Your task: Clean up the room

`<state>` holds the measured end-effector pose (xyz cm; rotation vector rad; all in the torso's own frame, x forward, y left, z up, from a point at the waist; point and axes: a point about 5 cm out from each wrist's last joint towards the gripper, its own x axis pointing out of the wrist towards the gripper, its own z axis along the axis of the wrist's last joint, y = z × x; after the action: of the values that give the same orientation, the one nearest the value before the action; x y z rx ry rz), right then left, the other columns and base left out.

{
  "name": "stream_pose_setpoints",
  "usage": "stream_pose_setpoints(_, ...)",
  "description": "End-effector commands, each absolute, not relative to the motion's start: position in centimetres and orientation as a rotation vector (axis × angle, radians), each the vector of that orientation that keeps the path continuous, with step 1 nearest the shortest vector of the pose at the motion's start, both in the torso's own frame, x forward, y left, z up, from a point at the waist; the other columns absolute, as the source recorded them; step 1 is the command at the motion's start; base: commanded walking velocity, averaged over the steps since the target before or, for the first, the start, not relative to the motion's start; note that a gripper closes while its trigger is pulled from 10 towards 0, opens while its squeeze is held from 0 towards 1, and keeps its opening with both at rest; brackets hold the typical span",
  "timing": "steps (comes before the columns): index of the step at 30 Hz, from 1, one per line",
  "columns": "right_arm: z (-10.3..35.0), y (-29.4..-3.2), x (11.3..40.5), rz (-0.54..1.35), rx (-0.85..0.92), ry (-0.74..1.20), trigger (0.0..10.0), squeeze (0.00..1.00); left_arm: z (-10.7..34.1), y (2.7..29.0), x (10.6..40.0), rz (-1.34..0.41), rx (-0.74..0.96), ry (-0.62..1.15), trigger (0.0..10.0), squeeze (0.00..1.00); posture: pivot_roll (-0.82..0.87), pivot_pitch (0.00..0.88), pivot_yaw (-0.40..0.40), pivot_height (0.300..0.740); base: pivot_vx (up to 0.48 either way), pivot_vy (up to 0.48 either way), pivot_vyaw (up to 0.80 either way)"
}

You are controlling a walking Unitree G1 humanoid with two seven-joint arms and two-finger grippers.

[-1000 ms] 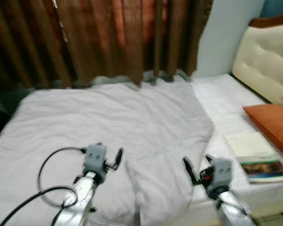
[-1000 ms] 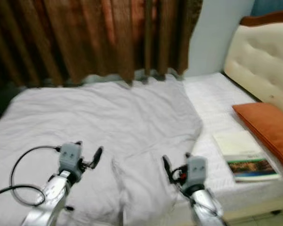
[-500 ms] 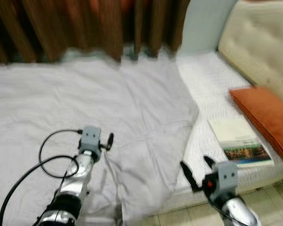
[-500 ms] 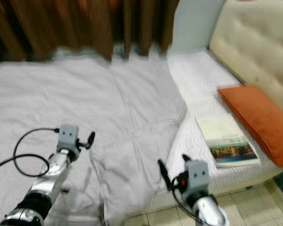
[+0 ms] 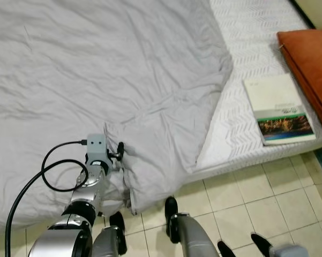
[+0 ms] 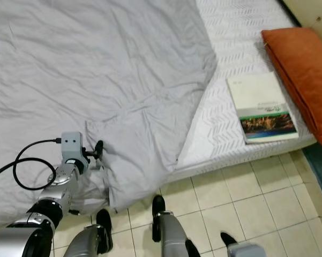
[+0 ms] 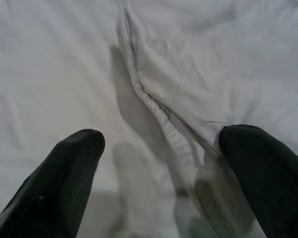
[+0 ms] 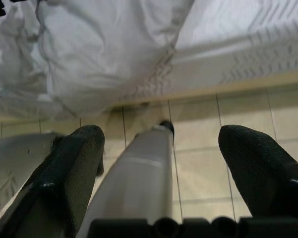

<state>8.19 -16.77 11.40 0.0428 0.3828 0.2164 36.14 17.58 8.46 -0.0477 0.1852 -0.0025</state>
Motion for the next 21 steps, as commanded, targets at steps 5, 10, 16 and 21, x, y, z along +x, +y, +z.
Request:
stream_pose_setpoints(5,11.6,-16.8,6.7,0.184,0.051,0.453,10.0,0.00,5.6,16.6,34.7,-0.025,-0.083,0.307,10.0,0.00,-0.43,0.692,-0.077,0.740,0.000,0.000,0.00)
stream_pose_setpoints(10,12.1,-16.7,6.1,0.176,0.043,0.454,10.0,0.00,6.6,15.2,35.4,-0.093,-0.390,0.265,10.0,0.00,-0.46,0.676,-0.079,0.740,0.000,0.000,0.00)
stream_pose_setpoints(16,11.8,-16.8,5.4,0.171,0.035,0.483,10.0,0.00,7.3,12.2,35.7,-0.218,-0.437,0.252,10.0,0.00,-0.44,0.691,-0.062,0.740,0.000,0.000,0.00)
stream_pose_setpoints(21,11.6,-16.3,5.6,0.182,0.040,0.481,10.0,0.00,5.6,11.5,34.7,-0.182,-0.576,0.321,0.0,0.00,-0.43,0.690,-0.058,0.740,0.000,0.000,0.00)
